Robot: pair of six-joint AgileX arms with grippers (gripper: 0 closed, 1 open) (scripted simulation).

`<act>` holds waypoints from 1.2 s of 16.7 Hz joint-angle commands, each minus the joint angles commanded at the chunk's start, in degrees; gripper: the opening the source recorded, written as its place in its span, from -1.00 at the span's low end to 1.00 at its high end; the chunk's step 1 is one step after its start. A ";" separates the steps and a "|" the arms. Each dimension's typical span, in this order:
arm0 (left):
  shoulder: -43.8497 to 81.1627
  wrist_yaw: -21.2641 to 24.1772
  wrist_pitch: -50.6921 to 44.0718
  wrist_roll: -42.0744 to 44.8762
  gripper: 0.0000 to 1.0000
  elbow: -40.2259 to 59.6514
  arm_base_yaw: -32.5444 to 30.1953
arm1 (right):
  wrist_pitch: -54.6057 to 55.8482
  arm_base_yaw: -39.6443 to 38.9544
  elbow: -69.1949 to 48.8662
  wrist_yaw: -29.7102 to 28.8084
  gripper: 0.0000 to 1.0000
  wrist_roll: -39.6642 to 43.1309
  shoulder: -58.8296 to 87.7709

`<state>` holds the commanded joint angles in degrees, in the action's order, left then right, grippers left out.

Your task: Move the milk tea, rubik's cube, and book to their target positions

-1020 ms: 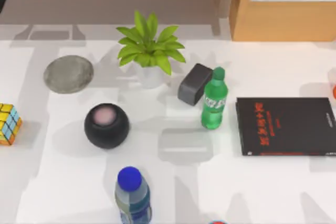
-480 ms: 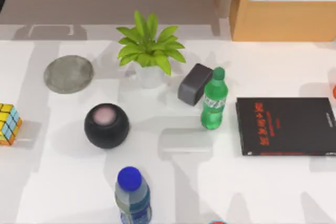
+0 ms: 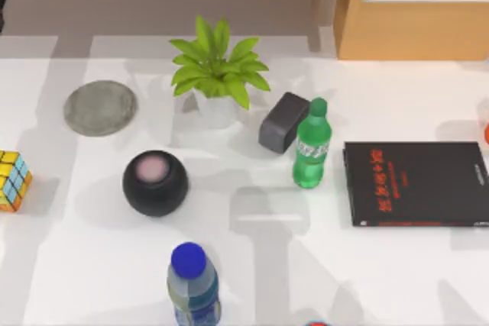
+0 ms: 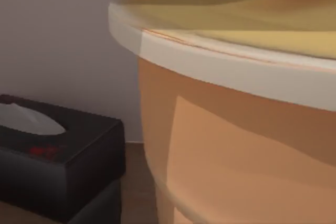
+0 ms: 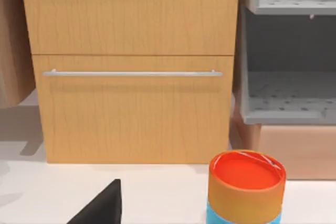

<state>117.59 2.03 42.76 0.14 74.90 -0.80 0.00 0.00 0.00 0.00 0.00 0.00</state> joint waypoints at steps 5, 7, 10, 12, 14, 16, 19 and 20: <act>0.42 -0.01 -0.20 0.00 1.00 0.57 -0.01 | 0.00 0.00 0.00 0.00 1.00 0.00 0.00; 0.42 -0.01 -0.20 0.00 0.70 0.57 -0.01 | 0.00 0.00 0.00 0.00 1.00 0.00 0.00; 0.42 -0.01 -0.20 0.00 0.25 0.57 -0.01 | 0.00 0.00 0.00 0.00 1.00 0.00 0.00; 0.42 -0.01 -0.20 0.00 -0.06 0.57 -0.01 | 0.00 0.00 0.00 0.00 1.00 0.00 0.00; 0.42 -0.01 -0.20 0.00 -0.36 0.57 -0.01 | 0.00 0.00 0.00 0.00 1.00 0.00 0.00; 0.42 -0.01 -0.20 0.00 -0.66 0.57 -0.01 | 0.00 0.00 0.00 0.00 1.00 0.00 0.00; 0.42 -0.01 -0.20 0.00 -1.00 0.57 -0.01 | 0.00 0.00 0.00 0.00 1.00 0.00 0.00; 0.42 -0.01 -0.20 0.00 -1.00 0.57 -0.01 | 0.00 0.00 0.00 0.00 1.00 0.00 0.00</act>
<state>118.01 2.02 42.56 0.14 75.47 -0.82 0.00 0.00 0.00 0.00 0.00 0.00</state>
